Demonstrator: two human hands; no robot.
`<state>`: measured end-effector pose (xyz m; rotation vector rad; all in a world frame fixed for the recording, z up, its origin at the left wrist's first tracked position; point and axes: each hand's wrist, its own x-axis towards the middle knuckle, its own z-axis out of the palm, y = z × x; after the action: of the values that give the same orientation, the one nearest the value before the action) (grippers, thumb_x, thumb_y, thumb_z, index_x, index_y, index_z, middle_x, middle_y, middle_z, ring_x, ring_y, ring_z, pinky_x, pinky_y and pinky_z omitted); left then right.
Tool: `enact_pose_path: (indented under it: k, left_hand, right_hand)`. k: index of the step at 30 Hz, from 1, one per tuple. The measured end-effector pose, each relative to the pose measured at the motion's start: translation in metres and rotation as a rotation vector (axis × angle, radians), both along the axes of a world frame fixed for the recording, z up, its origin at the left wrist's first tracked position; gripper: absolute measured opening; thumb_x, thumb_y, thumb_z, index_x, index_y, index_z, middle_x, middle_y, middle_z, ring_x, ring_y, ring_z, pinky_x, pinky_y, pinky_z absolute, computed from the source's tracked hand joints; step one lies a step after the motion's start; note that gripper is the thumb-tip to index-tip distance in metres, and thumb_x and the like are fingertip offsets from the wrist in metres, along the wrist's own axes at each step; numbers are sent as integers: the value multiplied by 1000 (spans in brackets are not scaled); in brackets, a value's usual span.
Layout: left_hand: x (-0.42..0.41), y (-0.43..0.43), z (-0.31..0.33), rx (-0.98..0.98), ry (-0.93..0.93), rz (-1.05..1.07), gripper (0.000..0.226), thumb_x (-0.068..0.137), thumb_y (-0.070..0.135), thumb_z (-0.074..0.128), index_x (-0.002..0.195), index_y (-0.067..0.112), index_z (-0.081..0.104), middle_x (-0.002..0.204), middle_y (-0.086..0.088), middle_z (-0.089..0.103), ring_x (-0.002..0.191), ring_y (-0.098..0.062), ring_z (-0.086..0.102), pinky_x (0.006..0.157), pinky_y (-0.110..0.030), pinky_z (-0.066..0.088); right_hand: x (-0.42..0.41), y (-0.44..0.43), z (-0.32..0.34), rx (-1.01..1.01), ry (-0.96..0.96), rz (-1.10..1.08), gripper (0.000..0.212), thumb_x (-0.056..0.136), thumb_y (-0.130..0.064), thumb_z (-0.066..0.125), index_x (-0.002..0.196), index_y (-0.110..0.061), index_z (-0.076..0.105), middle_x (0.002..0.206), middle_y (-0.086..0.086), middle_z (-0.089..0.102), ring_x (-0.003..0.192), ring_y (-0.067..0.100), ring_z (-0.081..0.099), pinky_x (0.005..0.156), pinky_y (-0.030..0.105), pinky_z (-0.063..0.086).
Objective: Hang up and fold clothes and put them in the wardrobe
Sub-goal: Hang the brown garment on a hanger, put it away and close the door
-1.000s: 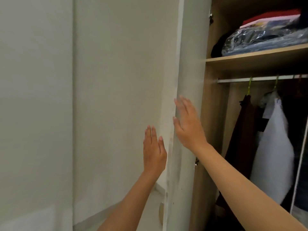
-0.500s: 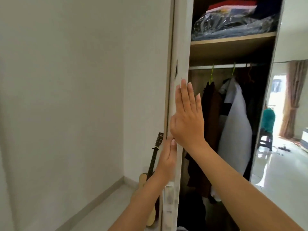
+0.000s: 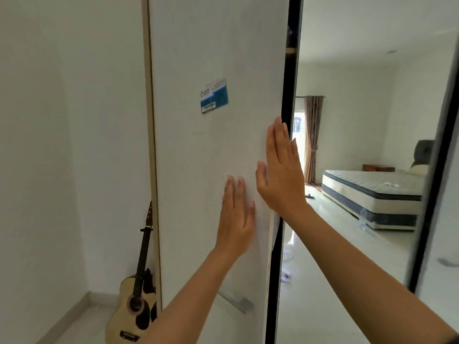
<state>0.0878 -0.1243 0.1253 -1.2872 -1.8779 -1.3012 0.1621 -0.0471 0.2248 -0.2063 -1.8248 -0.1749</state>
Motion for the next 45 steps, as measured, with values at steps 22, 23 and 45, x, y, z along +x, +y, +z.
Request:
enact_pose_path:
  k: [22, 23, 45]
  left_hand:
    - [-147, 151, 17, -16, 386, 382, 59, 98, 32, 30, 151, 20, 9, 158, -9, 5, 147, -22, 2, 118, -45, 3]
    - [-151, 154, 16, -16, 398, 392, 59, 98, 32, 31, 151, 19, 10, 158, -9, 5, 147, -22, 3, 118, -45, 4]
    - [-191, 180, 6, 121, 596, 547, 53, 99, 33, 27, 148, 13, 19, 152, -16, 25, 145, -20, 6, 117, -46, 12]
  right_hand:
    - [-111, 175, -28, 22, 23, 19, 65, 86, -12, 43, 144, 5, 22, 153, 21, 24, 144, 28, 15, 117, 31, 15]
    - [-115, 178, -30, 26, 26, 18, 63, 86, -14, 42, 144, 4, 21, 152, 21, 25, 143, 27, 15, 116, 36, 19]
    - [-162, 208, -50, 112, 122, -89, 55, 95, -20, 37, 142, 6, 27, 150, 25, 27, 143, 30, 18, 119, 40, 14]
